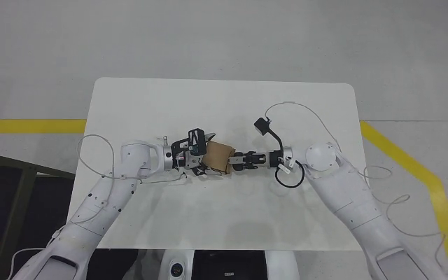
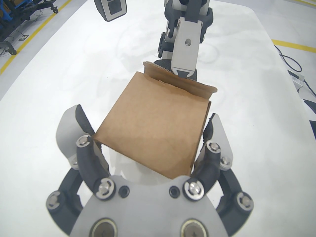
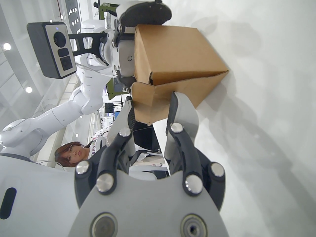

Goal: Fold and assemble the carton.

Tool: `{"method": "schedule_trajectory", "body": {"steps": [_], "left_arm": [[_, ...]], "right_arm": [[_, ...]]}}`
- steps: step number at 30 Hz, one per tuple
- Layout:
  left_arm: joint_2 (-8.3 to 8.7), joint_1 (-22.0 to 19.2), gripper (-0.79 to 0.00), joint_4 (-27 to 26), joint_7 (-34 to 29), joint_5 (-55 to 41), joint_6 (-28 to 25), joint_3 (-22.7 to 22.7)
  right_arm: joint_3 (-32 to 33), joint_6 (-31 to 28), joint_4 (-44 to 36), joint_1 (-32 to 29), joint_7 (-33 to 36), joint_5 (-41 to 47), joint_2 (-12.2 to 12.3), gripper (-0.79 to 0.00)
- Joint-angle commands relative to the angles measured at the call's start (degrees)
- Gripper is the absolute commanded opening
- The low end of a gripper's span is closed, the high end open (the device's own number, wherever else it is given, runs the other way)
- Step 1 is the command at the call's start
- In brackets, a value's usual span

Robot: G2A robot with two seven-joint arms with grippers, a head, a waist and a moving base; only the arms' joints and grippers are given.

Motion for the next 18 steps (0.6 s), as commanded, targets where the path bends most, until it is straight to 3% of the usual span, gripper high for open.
{"method": "schedule_trajectory", "body": {"steps": [1, 18], "left_arm": [[0.01, 0.02, 0.0, -0.02, 0.1, 0.15, -0.05, 0.04], [0.04, 0.12, 0.0, -0.05, 0.66, 1.03, 0.38, 0.16]], "right_arm": [[-0.08, 0.02, -0.02, -0.01, 0.06, -0.05, -0.04, -0.582], [0.83, 1.73, 0.12, -0.65, -0.3, -1.81, 0.25, -0.594]]}}
